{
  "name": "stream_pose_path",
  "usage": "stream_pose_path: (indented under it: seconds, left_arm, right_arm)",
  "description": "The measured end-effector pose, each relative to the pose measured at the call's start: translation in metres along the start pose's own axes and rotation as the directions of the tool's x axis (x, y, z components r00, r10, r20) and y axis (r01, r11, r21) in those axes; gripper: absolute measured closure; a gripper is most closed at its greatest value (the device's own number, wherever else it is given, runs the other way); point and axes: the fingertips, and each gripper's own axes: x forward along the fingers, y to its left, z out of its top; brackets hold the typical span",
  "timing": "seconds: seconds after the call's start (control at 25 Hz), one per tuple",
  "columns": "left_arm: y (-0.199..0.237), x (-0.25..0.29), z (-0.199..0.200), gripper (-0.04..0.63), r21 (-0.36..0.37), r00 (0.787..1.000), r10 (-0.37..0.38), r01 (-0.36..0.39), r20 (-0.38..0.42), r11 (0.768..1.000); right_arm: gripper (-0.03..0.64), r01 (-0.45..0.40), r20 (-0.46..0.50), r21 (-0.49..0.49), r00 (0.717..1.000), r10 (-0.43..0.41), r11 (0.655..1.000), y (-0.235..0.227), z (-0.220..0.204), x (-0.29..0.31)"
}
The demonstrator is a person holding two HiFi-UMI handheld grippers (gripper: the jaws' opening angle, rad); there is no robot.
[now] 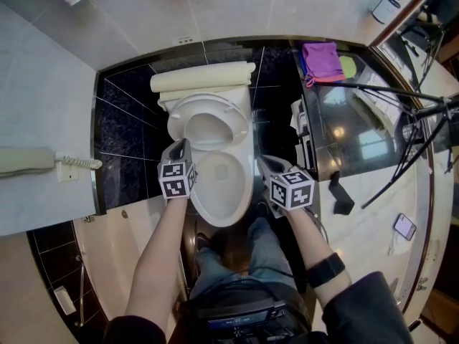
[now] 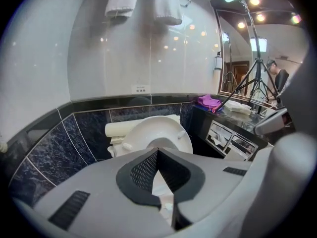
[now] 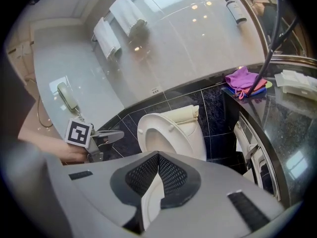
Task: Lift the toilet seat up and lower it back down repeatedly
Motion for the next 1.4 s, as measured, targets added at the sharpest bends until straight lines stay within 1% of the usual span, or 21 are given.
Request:
stream_pose_path:
  seconds: [0.2,0.36,0.52,0.64,0.88,1.0,1.24,1.4]
  left_arm:
    - [-0.007,-0.069,0.007,0.595,0.017,0.999,-0.037,0.037,0.025,0.999]
    - [-0.009,-0.12,0.014,0.595,0.023,0.996,-0.063,0.061,0.056,0.998]
    - [-0.005,-0.164,0.018,0.595,0.006,0.992,-0.079,0.079,0.093,0.997]
    - [-0.002,-0.197,0.013,0.595,-0.005,0.991,-0.083,0.084,0.107,0.996]
    - [-0.002,-0.244,0.003,0.595,0.006,0.986,-0.098,0.099,0.131,0.995]
    - [-0.004,-0.26,-0.002,0.595,0.017,0.984,-0.111,0.109,0.142,0.994]
    - [-0.011,-0.282,-0.015,0.595,0.031,0.98,-0.131,0.127,0.152,0.991]
    - [-0.011,-0.292,-0.021,0.595,0.039,0.979,-0.135,0.13,0.155,0.991]
  right_arm:
    - [0.6,0.026,-0.001,-0.11,1.0,-0.026,0.994,0.031,0.006,-0.016]
    - [0.6,0.044,0.027,-0.156,0.999,-0.04,0.987,0.059,0.012,-0.033]
    - [0.6,0.08,0.058,-0.199,0.996,-0.07,0.977,0.083,0.017,-0.055]
    - [0.6,0.098,0.065,-0.21,0.994,-0.086,0.973,0.099,0.01,-0.07]
    - [0.6,0.135,0.083,-0.218,0.989,-0.12,0.967,0.118,-0.006,-0.098]
    - [0.601,0.157,0.096,-0.226,0.986,-0.138,0.961,0.124,-0.012,-0.107]
    - [0.6,0.18,0.104,-0.211,0.981,-0.161,0.961,0.128,-0.034,-0.126]
    - [0.601,0.182,0.108,-0.201,0.981,-0.163,0.963,0.132,-0.042,-0.134]
